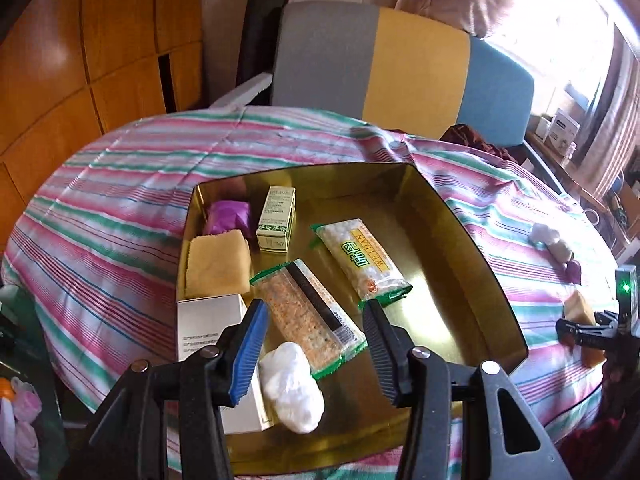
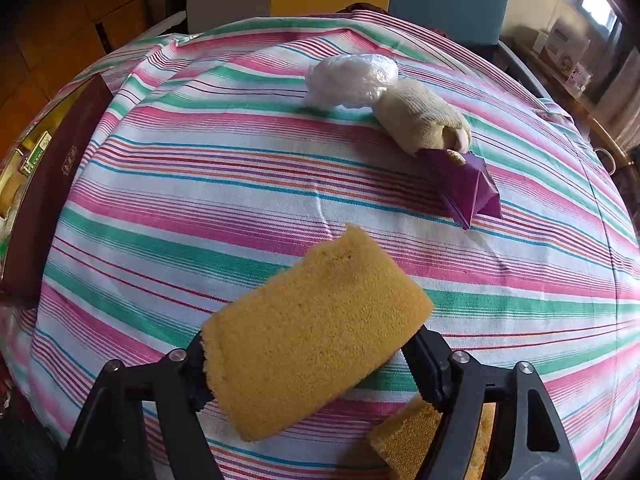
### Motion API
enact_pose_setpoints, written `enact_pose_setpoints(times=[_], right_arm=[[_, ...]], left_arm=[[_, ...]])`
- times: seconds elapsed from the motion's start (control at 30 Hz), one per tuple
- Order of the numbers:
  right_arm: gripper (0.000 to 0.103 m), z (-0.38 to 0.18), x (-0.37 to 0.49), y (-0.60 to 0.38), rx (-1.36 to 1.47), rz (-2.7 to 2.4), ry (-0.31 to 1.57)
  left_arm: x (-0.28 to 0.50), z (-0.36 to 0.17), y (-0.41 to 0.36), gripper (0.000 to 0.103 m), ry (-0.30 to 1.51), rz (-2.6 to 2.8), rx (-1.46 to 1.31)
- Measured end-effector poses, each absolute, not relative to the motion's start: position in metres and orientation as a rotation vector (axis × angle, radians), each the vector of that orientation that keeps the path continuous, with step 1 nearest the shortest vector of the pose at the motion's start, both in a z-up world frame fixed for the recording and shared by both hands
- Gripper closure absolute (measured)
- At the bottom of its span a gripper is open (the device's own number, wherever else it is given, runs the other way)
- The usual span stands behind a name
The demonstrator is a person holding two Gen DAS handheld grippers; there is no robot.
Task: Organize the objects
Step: 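Carry the yellow sponge into the tray and open the right gripper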
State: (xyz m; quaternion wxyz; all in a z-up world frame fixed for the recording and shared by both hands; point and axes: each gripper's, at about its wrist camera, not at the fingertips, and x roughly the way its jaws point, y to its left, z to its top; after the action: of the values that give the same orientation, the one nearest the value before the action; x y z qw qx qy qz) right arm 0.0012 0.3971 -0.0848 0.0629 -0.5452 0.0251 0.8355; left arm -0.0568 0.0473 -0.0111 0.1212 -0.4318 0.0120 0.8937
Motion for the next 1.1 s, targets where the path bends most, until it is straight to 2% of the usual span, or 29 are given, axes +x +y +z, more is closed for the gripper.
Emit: enact_pose_setpoints(times=[0.37, 0.67, 0.9, 1.1], right_arm=[[0.031, -0.078, -0.002, 0.392, -1.635, 2.474, 0.17], [0.031, -0.008, -0.013, 0.321, -1.46, 2.739, 0.226], [0.031, 0.024, -0.035, 0.205, -1.465, 2.987, 0.123], [0.031, 0.006, -0.048, 0.128, -1.589, 3.065, 0.0]], left_arm=[[-0.036, -0.008, 0.035, 0.053, 0.043, 2.582, -1.206], [-0.034, -0.008, 0.011, 0.052, -0.066, 2.594, -1.193], [-0.036, -0.003, -0.027, 0.052, -0.158, 2.667, -1.188], [-0.04, -0.012, -0.063, 0.052, -0.236, 2.725, -1.242]])
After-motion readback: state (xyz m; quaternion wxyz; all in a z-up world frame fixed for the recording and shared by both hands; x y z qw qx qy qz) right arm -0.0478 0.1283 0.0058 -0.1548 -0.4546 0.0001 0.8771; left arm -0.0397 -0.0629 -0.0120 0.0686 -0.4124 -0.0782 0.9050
